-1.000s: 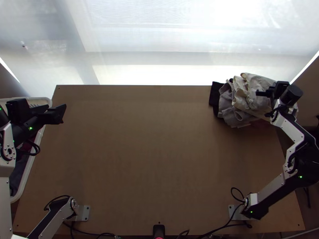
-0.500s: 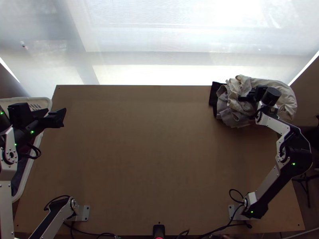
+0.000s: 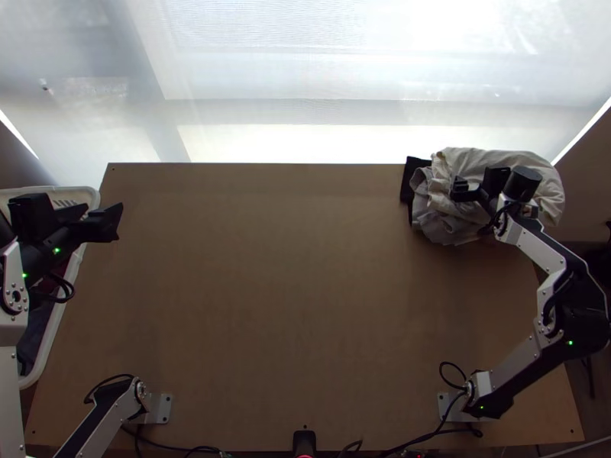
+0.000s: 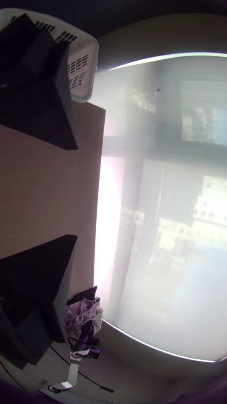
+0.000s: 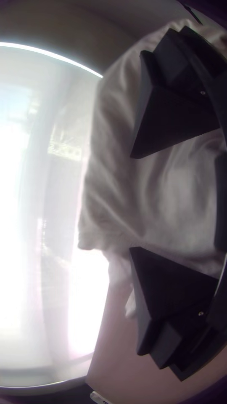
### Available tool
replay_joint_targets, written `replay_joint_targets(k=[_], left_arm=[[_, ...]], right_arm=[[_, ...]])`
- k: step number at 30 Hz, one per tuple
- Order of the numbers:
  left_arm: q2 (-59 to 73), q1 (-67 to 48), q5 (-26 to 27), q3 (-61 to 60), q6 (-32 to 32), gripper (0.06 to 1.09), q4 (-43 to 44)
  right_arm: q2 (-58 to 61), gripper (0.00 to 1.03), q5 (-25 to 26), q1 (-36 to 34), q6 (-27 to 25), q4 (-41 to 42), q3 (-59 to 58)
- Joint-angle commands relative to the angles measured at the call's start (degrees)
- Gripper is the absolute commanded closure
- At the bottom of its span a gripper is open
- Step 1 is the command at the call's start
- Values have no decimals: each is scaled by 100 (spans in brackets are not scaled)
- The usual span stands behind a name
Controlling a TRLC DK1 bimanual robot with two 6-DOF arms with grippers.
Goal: Fold the t-shirt
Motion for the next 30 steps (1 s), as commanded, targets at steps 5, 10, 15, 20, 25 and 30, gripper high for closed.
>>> replay_joint_targets(k=[5,10,15,20,25,30], left_arm=[[79,-91,11,279,-58,10,-133],[-466,-697,-68,-618,-84,10,412],[-1556,-1383,-569,-2507,241,10,2143],[-2611,-1532,-850,-4423,382,10,4041],[-3323,-1690,-850,-5619,391,10,4964],[-3639,-2262,-859,-6471,637,10,5307]], right_arm=[[-2698,4,-143,-53,-178,-1138,-399],[-4561,4,323,79,-451,-594,-1541],[-6090,4,1026,588,-908,646,-3343],[-7013,4,1193,975,-917,971,-4618],[-7936,4,1299,958,-1075,1217,-5822],[-9193,5,1299,975,-934,-303,-6103]])
